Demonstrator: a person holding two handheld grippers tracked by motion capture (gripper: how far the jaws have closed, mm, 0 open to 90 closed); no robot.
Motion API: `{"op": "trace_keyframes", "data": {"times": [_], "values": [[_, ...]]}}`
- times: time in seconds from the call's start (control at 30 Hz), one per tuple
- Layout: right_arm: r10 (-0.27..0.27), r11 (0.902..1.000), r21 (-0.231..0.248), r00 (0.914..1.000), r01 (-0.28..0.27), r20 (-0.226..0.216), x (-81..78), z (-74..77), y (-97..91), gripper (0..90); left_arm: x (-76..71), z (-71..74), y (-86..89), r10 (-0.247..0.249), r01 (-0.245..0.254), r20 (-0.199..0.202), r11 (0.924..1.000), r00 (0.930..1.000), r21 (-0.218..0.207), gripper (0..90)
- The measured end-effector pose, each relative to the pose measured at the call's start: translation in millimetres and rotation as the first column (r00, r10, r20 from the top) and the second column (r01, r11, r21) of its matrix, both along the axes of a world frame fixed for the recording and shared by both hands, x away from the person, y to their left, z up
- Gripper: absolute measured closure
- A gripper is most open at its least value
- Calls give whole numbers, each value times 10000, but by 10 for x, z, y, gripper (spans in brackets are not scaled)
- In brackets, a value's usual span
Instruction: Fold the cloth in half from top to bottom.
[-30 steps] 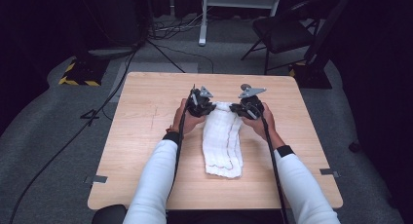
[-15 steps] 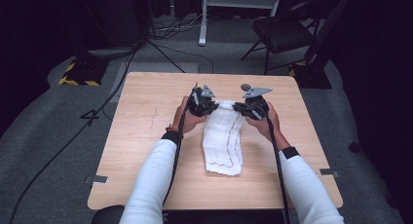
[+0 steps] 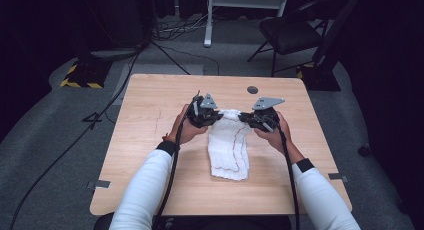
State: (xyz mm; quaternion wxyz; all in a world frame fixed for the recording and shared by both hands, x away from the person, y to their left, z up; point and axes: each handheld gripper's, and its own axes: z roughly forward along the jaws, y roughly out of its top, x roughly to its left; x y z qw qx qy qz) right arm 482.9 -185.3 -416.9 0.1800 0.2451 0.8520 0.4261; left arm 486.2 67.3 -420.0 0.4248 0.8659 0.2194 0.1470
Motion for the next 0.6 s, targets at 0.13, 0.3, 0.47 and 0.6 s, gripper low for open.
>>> {"op": "trace_keyframes", "data": {"times": [0.13,0.3,0.47,0.6], "values": [[239,9997,-45,9997,-238,78,-109,3,-19,839,-117,-3,5,-300,300,110,9995,9995,20,830],[419,9991,-77,9991,-419,77,-214,0,-55,839,-223,-30,-1,-507,508,119,9987,9986,-55,831],[521,9985,-163,9985,-518,140,-288,1,-57,839,-288,-39,17,-644,644,96,9979,9979,-11,834],[637,9979,-95,9978,-635,155,-324,2,-38,839,-311,-61,49,-589,590,16,9982,9983,-50,837]]}}
